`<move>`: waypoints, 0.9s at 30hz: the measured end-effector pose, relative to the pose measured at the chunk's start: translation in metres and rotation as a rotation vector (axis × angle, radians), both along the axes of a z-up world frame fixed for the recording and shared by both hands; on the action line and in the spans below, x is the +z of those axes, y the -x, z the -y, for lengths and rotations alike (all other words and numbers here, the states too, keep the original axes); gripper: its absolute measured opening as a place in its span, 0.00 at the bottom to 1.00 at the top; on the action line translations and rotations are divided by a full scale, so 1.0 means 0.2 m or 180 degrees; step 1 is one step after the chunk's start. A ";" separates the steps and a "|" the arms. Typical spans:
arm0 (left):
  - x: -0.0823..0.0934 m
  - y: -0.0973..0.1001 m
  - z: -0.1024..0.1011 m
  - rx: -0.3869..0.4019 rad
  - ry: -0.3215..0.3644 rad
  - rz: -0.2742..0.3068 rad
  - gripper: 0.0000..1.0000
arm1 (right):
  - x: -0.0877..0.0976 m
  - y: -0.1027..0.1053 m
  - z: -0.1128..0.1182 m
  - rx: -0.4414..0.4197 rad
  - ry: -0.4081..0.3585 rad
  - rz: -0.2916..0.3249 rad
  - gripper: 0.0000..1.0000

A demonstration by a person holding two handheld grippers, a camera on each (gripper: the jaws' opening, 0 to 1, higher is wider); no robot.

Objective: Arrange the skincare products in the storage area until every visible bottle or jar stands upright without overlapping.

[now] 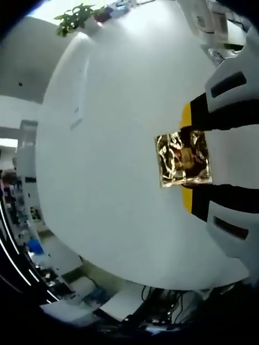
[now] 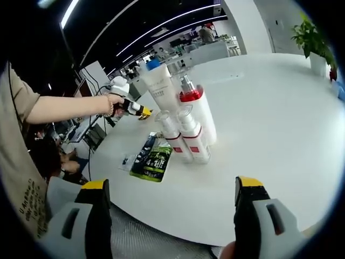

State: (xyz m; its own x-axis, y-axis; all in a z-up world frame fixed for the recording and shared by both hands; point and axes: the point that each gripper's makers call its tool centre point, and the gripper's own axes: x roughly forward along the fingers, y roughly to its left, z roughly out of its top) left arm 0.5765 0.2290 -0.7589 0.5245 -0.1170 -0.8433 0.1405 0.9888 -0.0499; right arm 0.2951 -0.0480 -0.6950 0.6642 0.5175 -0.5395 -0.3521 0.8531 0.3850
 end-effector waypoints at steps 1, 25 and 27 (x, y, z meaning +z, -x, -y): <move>0.00 0.00 0.00 -0.0006 0.0004 0.0001 0.35 | 0.00 0.00 0.00 -0.0001 -0.0002 0.0011 0.97; 0.02 0.49 0.09 -0.0016 0.0082 -0.0091 0.35 | 0.07 0.00 -0.04 0.0176 0.0003 0.0290 0.98; 0.02 0.53 0.10 -0.0014 0.0082 -0.0100 0.36 | 0.07 0.00 -0.04 0.0186 0.0005 0.0310 0.98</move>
State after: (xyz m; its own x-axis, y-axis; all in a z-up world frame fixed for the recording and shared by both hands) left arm 0.4713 0.2094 -0.7556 0.4972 -0.1410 -0.8561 0.1427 0.9866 -0.0797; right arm 0.2957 -0.0390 -0.6805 0.6823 0.5561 -0.4747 -0.4368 0.8307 0.3452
